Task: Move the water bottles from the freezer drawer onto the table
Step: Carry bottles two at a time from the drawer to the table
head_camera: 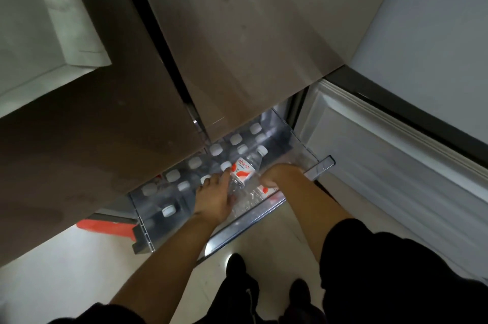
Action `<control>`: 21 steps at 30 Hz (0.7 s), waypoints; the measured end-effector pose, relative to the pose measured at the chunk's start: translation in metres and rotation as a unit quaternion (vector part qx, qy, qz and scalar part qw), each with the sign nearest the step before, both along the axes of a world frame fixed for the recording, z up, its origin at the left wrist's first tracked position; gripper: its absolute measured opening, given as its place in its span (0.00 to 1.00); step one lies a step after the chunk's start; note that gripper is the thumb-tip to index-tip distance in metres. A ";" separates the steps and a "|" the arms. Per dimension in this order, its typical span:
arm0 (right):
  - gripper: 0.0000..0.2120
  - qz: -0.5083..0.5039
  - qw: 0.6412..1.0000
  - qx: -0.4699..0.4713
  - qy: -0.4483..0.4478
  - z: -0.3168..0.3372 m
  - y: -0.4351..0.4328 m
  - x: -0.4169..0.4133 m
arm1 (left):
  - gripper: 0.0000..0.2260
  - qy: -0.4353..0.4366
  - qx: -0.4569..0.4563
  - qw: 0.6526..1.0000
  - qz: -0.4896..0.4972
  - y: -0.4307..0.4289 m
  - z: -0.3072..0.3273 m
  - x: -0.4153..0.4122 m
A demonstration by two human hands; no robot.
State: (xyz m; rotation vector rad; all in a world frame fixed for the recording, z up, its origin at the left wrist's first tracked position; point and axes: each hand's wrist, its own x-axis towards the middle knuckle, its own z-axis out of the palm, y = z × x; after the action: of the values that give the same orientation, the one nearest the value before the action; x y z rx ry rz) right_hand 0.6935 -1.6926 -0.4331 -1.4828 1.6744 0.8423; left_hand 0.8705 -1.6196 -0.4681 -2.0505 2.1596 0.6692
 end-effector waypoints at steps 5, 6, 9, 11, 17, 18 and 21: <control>0.21 -0.015 0.998 -0.051 -0.014 -0.004 -0.012 0.006 | 0.38 0.033 0.025 0.997 0.069 0.004 0.003 0.007; 0.22 0.000 0.998 -0.064 -0.008 -0.006 -0.013 0.009 | 0.37 0.022 0.027 0.997 0.066 0.002 0.004 0.006; 0.27 0.028 0.996 -0.082 0.031 -0.011 -0.011 0.015 | 0.35 -0.006 0.038 0.998 0.051 -0.003 0.005 0.003; 0.28 0.013 0.994 -0.101 0.028 -0.020 -0.011 0.017 | 0.35 -0.009 0.046 0.998 0.049 -0.004 0.003 0.002; 0.60 -0.357 0.910 -0.160 -0.140 -0.002 -0.014 0.013 | 0.33 0.005 0.084 0.993 0.084 -0.010 0.005 -0.001; 0.61 -0.384 0.893 -0.167 -0.163 0.006 -0.013 0.013 | 0.33 0.006 0.088 0.992 0.089 -0.012 0.007 -0.001; 0.62 -0.393 0.875 -0.198 -0.203 0.020 -0.009 0.008 | 0.28 0.002 0.080 0.993 0.093 -0.014 0.016 -0.004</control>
State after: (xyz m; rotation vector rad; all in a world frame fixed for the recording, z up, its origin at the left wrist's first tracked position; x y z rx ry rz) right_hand 0.7014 -1.7016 -0.4135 -0.9507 1.9309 -0.2542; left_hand 0.8664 -1.6339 -0.4524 -2.1814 1.8650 0.8367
